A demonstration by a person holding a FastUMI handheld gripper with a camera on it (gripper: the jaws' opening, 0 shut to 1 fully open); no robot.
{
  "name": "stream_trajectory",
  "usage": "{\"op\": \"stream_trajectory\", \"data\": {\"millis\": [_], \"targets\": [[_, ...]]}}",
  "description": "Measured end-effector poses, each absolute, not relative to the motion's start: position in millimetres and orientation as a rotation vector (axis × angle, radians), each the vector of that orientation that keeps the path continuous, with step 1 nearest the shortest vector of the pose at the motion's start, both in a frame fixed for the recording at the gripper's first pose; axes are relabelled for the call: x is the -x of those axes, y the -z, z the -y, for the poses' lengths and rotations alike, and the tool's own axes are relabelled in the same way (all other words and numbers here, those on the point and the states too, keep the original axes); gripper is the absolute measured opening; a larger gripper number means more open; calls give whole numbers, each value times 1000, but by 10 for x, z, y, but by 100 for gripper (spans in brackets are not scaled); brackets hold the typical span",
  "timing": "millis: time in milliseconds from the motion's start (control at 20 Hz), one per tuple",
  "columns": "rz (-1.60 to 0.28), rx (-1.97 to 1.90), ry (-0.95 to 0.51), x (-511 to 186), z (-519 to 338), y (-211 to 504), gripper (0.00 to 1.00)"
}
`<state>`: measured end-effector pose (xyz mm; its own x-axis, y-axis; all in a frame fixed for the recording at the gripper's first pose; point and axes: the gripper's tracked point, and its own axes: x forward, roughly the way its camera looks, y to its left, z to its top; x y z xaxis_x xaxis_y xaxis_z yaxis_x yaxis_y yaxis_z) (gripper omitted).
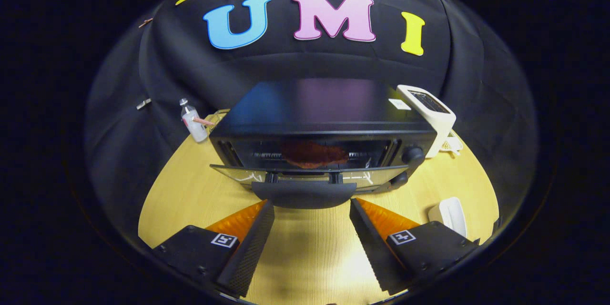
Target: Open the toaster oven, put the food inside, and close the toaster oven door.
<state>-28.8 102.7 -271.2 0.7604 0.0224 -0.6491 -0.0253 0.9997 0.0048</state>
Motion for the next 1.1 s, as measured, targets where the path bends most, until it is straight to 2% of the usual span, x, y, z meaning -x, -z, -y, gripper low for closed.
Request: {"op": "stream_trajectory", "data": {"millis": [150, 550, 750, 1100], "targets": [[-663, -1, -35, 132, -967, 2575, 99], [-599, 33, -58, 290, -876, 2405, 99], [-507, 81, -47, 304, -660, 2046, 99], [-279, 166, -32, 122, -231, 985, 97]]}}
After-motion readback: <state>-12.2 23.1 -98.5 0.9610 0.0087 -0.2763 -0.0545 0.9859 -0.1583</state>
